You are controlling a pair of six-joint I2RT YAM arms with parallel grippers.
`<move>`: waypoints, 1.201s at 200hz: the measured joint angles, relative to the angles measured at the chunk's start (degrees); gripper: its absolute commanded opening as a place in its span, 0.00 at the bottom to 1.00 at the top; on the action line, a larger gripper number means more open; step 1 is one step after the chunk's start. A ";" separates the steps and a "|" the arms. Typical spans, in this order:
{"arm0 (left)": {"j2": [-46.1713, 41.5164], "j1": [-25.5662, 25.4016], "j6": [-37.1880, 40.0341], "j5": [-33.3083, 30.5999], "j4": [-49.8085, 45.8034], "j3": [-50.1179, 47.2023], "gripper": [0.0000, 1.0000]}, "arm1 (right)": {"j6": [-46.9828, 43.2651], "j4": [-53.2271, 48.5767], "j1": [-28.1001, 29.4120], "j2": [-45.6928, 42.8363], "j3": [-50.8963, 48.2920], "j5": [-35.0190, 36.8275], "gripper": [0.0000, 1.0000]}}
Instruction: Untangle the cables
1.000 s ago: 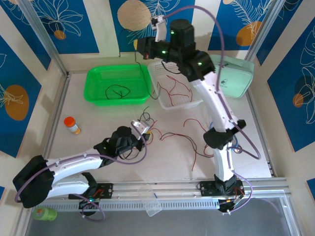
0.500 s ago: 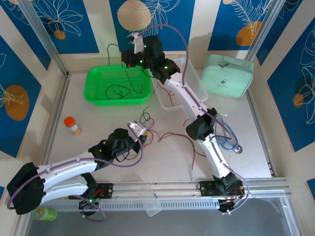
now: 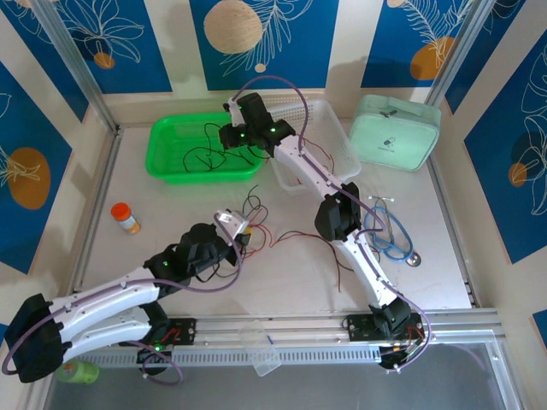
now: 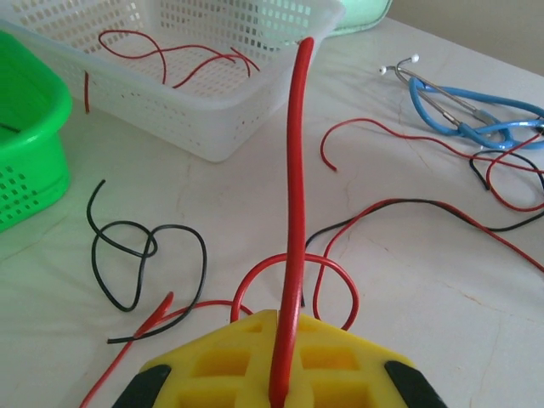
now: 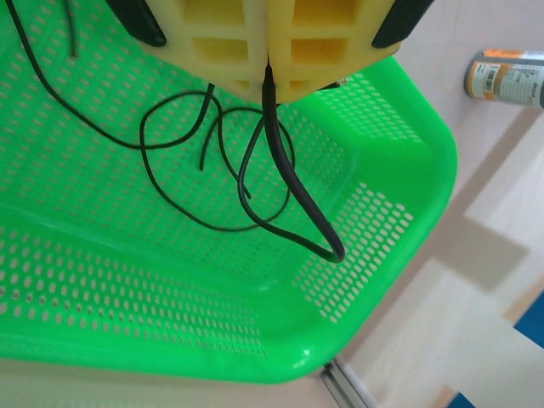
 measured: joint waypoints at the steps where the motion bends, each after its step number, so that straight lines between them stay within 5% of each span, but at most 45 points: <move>1: -0.07 0.00 0.00 -0.04 -0.24 0.15 0.00 | 0.00 -0.07 0.00 0.00 -0.02 0.00 0.10; 76: -1.81 -0.04 4.09 -4.55 -3.87 10.47 0.00 | -2.27 -7.74 -0.28 0.11 -0.79 0.20 0.66; 136: 0.28 -0.09 7.54 -8.63 -6.58 16.87 0.00 | -4.00 -10.16 -0.59 -3.19 -3.65 0.92 0.77; 169: 0.42 -0.09 8.63 -10.29 -8.17 18.93 0.00 | -4.48 -8.92 -0.98 -15.91 -16.04 2.29 0.82; 240: 0.33 -0.09 8.94 -10.54 -11.74 22.67 0.00 | -9.01 11.26 -1.57 -57.35 -63.98 4.50 0.90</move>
